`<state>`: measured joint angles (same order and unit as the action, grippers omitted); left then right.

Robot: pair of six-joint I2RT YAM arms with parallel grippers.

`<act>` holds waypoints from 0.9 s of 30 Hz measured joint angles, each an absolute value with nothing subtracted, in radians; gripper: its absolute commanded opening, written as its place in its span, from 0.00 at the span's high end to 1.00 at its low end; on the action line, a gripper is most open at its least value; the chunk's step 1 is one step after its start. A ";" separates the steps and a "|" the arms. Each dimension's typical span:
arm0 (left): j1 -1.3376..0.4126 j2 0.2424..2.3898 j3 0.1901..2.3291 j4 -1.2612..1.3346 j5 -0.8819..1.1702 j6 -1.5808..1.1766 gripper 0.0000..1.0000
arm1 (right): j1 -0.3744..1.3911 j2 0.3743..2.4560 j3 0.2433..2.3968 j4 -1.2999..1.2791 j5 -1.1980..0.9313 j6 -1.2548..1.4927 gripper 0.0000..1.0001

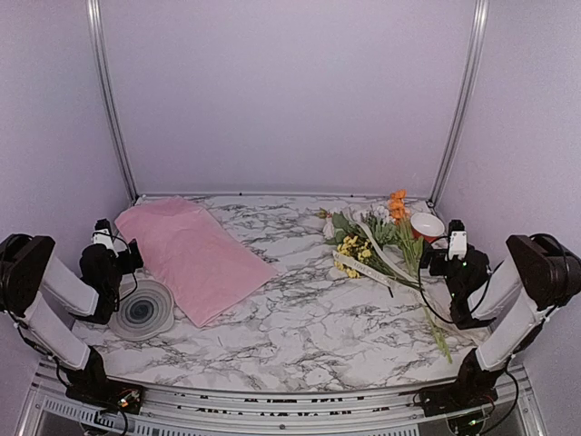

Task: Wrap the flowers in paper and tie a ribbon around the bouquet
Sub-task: Pick up the folded wrapping paper from the center of the board.

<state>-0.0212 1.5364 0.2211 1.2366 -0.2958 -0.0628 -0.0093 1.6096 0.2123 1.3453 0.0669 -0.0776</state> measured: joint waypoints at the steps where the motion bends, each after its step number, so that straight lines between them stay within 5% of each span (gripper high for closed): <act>1: -0.022 1.536 0.221 1.237 -0.293 -0.062 0.01 | -0.009 1.610 0.215 1.345 0.065 -0.080 0.00; 17: 0.000 1.536 0.237 1.222 -0.144 -0.036 0.01 | -0.009 1.610 0.215 1.345 0.052 -0.080 0.00; 20: 0.003 1.462 0.302 1.045 -0.170 -0.045 0.16 | -0.010 1.566 0.223 1.274 0.052 -0.079 0.01; 23: -0.013 1.307 0.412 0.890 -0.231 -0.059 0.25 | -0.014 1.432 0.298 1.083 0.047 -0.056 0.10; 27: -0.175 1.184 0.753 0.595 -0.321 -0.019 0.22 | -0.022 1.287 0.491 0.861 -0.041 0.027 0.23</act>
